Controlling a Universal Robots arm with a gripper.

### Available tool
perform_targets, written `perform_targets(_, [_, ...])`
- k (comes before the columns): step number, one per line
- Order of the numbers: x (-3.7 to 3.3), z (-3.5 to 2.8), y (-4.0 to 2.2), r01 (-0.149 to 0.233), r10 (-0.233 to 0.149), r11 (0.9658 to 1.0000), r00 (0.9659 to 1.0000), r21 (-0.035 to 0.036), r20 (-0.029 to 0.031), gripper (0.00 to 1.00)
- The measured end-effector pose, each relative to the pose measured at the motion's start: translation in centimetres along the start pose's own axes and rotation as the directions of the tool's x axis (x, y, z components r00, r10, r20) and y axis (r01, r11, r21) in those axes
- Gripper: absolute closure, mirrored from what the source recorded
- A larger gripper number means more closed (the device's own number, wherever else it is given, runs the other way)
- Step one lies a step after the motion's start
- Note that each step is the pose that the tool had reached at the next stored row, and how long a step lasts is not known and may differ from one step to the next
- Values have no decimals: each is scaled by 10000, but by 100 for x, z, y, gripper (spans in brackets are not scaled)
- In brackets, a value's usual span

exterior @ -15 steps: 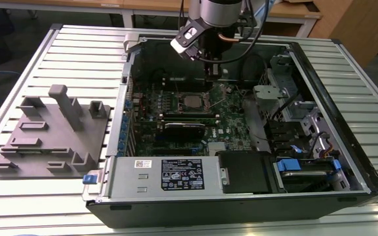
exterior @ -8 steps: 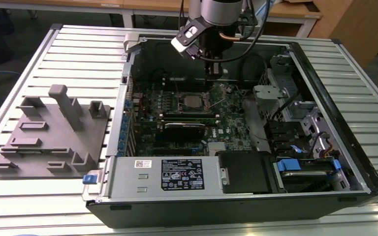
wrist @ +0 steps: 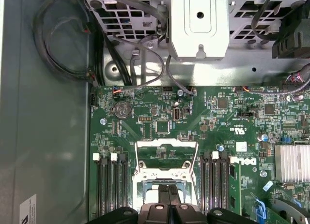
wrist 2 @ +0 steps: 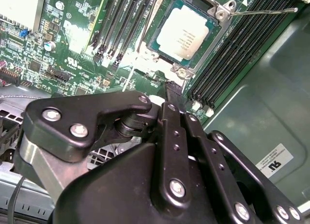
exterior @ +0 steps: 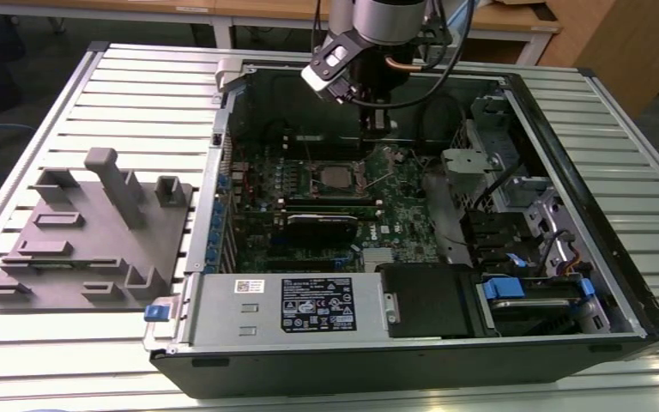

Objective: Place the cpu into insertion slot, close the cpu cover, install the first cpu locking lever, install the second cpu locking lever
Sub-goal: 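Close the cpu cover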

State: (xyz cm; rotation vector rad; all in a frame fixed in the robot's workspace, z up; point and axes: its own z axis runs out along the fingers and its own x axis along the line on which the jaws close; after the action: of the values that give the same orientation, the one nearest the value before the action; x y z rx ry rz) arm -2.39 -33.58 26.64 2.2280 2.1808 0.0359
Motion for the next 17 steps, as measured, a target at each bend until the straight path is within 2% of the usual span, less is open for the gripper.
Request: perform_targets(17, [1, 3, 48, 2, -2, 10000, 10000, 0, -1, 90])
